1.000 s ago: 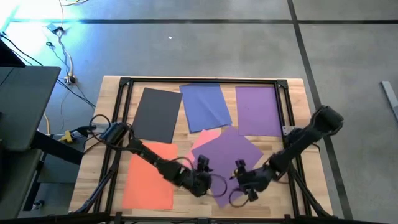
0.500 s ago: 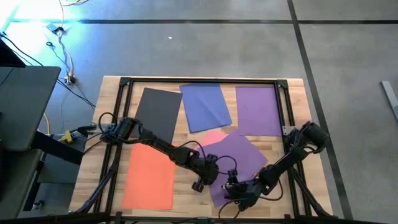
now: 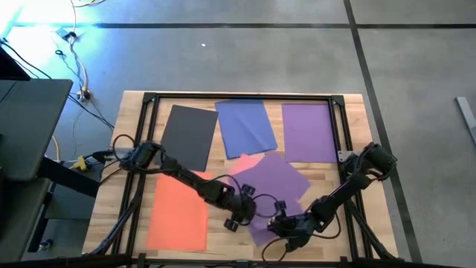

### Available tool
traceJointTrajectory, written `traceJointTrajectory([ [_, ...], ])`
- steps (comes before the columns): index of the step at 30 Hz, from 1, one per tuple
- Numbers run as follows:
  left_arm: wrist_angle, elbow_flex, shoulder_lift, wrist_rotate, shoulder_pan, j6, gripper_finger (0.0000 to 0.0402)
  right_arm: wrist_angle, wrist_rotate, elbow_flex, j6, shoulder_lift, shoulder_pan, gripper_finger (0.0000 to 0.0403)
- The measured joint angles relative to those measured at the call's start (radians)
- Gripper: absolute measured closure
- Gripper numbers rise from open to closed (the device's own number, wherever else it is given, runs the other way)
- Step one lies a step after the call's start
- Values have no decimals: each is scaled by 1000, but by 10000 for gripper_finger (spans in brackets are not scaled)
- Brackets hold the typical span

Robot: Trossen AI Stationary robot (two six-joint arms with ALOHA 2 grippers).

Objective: Organize paper
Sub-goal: Stack the bottom violet paper on top of the top violet paper

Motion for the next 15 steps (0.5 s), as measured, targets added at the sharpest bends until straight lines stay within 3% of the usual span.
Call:
traceJointTrajectory([
  [4, -20, -3, -50, -87, -56, 60, 248, 7, -38, 0, 49, 0, -7, 396],
  [9, 58, 0, -61, -90, -103, 104, 248, 32, -4, 0, 90, 0, -10, 400],
  [15, 47, 1, -30, -127, -73, 61, 248, 85, -3, 0, -87, -1, 0, 359],
])
